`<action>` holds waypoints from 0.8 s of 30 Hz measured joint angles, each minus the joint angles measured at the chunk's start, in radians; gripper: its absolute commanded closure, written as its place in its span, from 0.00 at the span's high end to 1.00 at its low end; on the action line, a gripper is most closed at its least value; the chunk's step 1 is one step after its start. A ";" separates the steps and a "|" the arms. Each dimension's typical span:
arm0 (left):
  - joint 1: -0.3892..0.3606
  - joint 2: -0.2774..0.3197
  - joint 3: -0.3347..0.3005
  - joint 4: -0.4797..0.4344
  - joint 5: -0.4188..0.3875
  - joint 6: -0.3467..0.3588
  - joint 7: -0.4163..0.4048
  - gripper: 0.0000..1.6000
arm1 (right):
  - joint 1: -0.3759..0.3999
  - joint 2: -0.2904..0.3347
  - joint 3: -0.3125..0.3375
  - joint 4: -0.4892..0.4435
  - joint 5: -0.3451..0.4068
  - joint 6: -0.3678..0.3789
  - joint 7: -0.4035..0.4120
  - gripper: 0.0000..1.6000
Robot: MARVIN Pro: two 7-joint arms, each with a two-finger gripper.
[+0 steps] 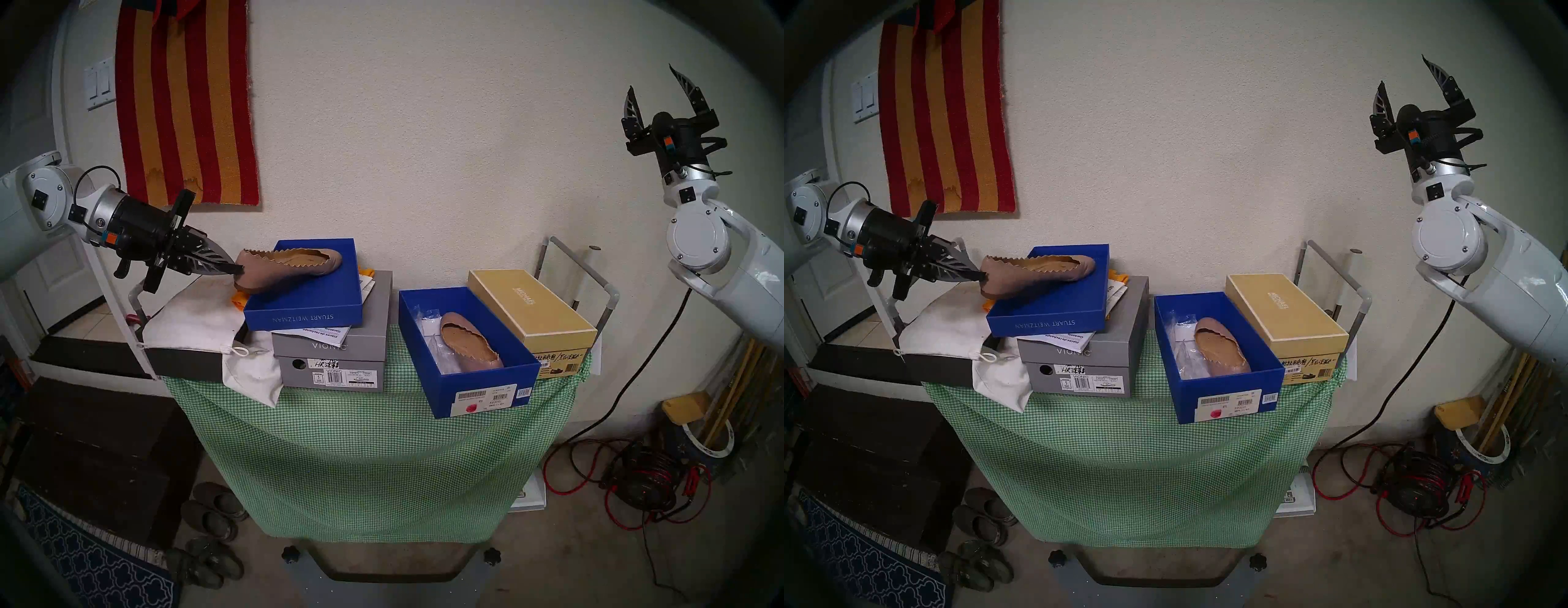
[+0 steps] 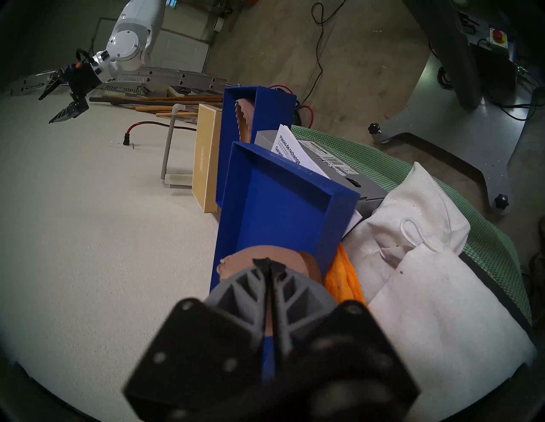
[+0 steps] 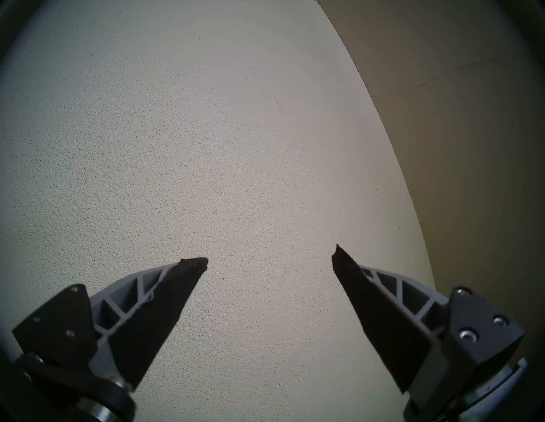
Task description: Put shoes into shoe box
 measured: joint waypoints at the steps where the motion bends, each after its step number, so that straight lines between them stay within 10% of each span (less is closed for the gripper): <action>1: -0.002 0.000 0.003 -0.001 0.000 0.000 0.000 1.00 | 0.000 0.000 0.000 0.000 0.000 0.000 0.000 1.00; 24: -0.070 -0.063 0.062 0.086 -0.006 0.000 0.000 1.00 | -0.001 -0.001 0.001 -0.003 0.003 0.009 -0.005 1.00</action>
